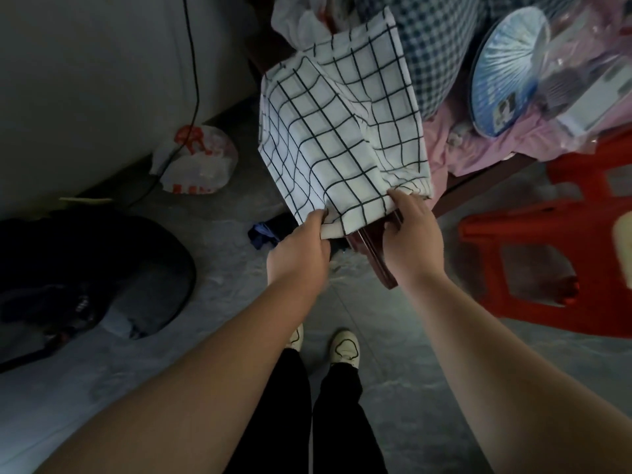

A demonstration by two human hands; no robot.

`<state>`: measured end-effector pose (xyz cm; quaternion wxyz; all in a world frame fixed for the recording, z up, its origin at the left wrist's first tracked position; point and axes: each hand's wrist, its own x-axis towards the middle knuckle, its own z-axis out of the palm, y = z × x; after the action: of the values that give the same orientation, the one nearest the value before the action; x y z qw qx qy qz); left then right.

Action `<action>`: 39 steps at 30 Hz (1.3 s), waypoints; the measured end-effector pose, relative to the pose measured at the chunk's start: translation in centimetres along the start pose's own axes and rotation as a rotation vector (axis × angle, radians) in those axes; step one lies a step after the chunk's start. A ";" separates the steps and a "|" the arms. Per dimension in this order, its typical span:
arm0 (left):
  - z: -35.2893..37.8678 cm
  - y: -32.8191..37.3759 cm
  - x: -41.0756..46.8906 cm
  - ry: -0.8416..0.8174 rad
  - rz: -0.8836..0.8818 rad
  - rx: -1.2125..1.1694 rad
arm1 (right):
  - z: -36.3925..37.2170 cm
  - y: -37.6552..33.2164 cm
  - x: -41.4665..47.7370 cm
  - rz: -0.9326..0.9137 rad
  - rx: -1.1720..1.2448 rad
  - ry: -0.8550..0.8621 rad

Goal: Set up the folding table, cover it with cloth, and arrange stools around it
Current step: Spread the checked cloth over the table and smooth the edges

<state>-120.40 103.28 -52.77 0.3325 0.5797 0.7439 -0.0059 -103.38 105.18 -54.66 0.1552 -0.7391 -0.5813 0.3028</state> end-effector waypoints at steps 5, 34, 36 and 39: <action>-8.7 0.9 -5.1 0.122 0.117 0.023 | -4.1 -2.9 -2.6 -0.125 -0.111 0.222; -11.3 13.6 -45.7 -0.204 1.332 0.166 | -24.6 0.1 -65.0 0.557 -0.004 0.665; -8.2 13.0 -51.0 -0.237 1.376 0.155 | -24.4 1.8 -71.1 0.597 0.001 0.679; -3.2 11.6 -59.7 -0.301 1.427 0.126 | -23.9 4.1 -81.3 0.702 0.043 0.744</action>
<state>-105.54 57.12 -15.95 0.3203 0.9341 0.1298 0.0899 -96.66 29.48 -16.98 0.2558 -0.9442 -0.1971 0.0650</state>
